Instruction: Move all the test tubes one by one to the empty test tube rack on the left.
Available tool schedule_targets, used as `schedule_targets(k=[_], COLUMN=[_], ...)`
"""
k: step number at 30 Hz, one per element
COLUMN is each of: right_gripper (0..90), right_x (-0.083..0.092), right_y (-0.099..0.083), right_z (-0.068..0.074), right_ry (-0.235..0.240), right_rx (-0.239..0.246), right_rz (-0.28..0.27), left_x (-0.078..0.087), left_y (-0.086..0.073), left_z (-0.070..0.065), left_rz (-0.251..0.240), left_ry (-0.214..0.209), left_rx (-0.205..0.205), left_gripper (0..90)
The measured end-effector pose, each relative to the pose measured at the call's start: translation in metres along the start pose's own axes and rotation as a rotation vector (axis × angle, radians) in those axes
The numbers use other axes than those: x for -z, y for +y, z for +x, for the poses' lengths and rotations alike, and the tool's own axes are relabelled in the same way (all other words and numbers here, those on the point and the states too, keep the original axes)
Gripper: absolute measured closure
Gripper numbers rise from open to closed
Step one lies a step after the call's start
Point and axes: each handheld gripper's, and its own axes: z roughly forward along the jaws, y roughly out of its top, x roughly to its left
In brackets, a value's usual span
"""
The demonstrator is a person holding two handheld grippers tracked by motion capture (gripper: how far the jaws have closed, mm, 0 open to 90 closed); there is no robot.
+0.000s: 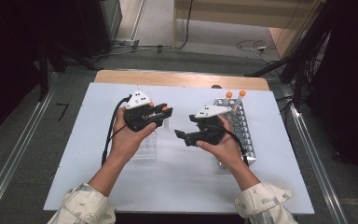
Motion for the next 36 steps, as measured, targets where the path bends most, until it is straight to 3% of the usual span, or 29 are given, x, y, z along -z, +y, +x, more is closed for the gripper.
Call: schedule_targets(k=[18, 29, 36], right_gripper=[15.5, 16.0, 16.4], right_x=[0.007, 0.008, 0.008], right_y=[-0.002, -0.002, -0.002], right_z=[-0.007, -0.007, -0.007], right_ry=[-0.011, -0.009, -0.006], right_rx=[-0.021, -0.020, -0.019], right_rz=[-0.003, -0.001, 0.000], left_x=[0.018, 0.016, 0.011], left_y=[-0.004, -0.011, -0.016], left_z=[0.026, 0.035, 0.038], left_rz=[-0.009, 0.000, 0.008], left_ry=[0.081, 0.113, 0.110], left_rx=[0.033, 0.047, 0.058], left_gripper=[70.8, 70.8, 70.7])
